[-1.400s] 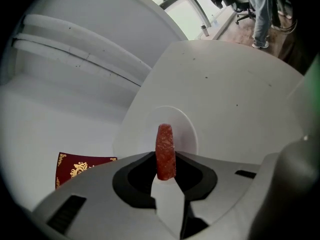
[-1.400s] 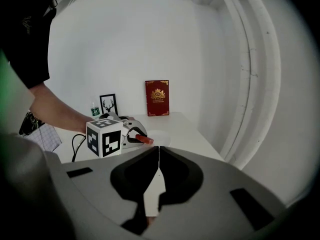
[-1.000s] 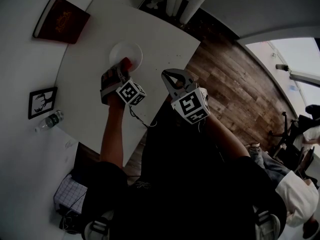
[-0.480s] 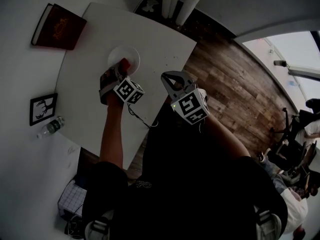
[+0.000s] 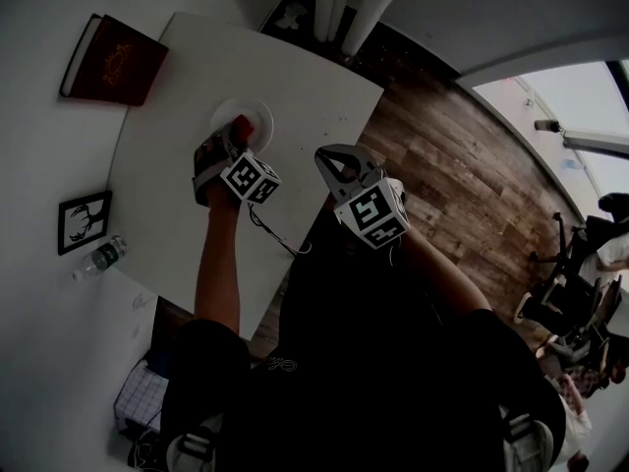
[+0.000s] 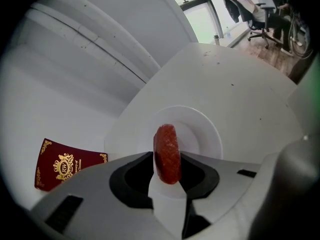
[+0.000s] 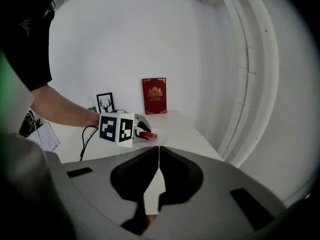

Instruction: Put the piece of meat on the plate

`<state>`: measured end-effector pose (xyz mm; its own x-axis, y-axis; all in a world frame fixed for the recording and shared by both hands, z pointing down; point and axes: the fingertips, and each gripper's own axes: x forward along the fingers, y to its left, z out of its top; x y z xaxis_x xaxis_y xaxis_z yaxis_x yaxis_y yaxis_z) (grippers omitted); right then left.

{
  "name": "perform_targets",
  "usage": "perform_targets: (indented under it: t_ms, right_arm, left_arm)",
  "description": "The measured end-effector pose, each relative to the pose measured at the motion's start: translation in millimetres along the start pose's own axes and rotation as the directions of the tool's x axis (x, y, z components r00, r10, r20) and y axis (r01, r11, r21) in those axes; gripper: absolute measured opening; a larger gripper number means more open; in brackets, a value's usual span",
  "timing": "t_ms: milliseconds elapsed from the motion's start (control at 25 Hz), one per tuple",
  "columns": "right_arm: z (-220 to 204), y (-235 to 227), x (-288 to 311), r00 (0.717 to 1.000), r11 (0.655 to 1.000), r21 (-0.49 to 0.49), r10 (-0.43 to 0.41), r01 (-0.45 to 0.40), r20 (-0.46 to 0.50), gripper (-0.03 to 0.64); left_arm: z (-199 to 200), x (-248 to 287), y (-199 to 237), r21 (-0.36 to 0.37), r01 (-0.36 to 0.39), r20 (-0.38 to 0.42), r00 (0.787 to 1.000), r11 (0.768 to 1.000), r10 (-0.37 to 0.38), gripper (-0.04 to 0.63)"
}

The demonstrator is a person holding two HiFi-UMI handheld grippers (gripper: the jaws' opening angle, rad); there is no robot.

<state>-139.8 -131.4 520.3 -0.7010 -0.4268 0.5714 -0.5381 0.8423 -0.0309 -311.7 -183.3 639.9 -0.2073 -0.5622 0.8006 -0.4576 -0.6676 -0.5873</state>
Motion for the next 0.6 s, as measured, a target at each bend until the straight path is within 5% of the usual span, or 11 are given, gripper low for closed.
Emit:
perform_targets:
  t_ms: [600]
  right_arm:
    - [-7.3,2.1,-0.8,1.000,1.000,0.007,0.018,-0.018,0.007,0.023]
  left_arm:
    - [0.9,-4.6,-2.9,-0.149,0.084,0.036,0.996,0.985,-0.080,0.187]
